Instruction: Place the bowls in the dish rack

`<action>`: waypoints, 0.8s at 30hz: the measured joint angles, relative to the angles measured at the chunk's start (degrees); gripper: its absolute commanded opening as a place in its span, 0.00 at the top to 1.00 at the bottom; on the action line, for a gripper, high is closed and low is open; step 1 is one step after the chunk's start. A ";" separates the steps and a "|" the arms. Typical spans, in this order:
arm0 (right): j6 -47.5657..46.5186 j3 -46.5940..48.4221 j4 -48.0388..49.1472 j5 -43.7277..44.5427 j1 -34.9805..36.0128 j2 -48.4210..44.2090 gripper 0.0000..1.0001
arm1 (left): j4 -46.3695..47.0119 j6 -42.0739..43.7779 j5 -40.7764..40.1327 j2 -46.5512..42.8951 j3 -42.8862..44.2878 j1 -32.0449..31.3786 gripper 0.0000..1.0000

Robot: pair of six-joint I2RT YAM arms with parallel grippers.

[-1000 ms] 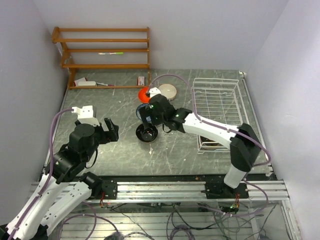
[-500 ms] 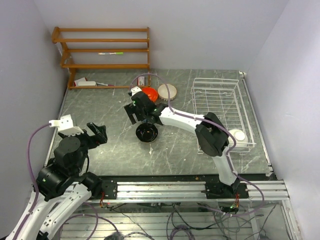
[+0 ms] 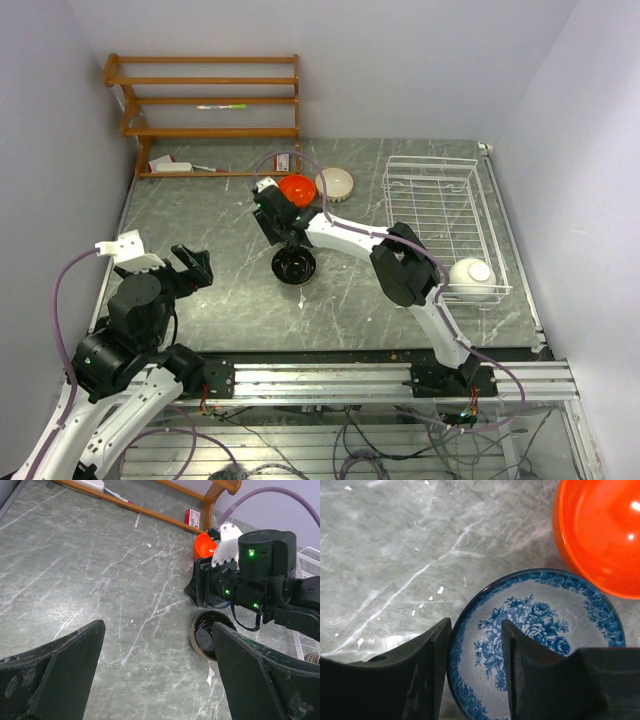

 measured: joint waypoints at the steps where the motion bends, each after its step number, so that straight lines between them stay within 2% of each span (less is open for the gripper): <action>1: -0.15 0.13 -0.09 0.55 0.00 0.46 0.68 | 0.00 -0.02 0.00 0.00 0.00 0.00 0.01; 3: -0.33 0.44 -0.50 1.27 0.02 1.18 0.71 | 0.00 0.00 0.00 0.00 0.00 0.00 0.01; 10: -1.40 0.94 -0.17 4.11 0.35 1.42 0.93 | 0.00 -0.02 -0.02 0.00 0.00 0.00 0.01; 17: -1.01 -4.87 1.95 1.51 -0.15 -3.65 0.95 | 0.00 -0.02 -0.02 0.00 0.00 0.00 0.01; 22: 1.40 -14.49 3.85 -7.21 -1.86 -15.85 0.96 | 0.00 -0.02 -0.02 0.00 0.00 0.00 0.01; 24: 3.82 -20.00 8.02 -14.80 -4.59 -23.32 0.96 | 0.00 -0.02 -0.04 0.00 0.00 -0.02 0.01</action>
